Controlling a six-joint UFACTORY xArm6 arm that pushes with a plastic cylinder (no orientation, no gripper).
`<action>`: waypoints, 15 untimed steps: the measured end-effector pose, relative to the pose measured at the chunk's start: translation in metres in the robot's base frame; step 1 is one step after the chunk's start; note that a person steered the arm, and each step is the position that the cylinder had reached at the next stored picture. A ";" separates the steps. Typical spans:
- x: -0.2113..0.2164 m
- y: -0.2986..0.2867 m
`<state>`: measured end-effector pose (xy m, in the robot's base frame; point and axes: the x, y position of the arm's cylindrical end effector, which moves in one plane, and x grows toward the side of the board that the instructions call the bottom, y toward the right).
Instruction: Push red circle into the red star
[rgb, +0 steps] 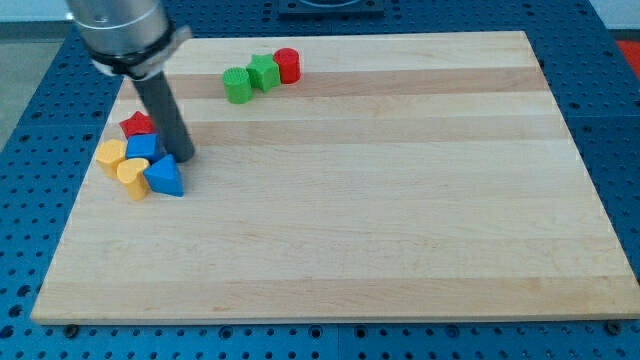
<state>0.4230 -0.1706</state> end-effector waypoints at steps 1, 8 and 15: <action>-0.015 0.084; -0.144 0.081; -0.099 0.088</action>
<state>0.3239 -0.0829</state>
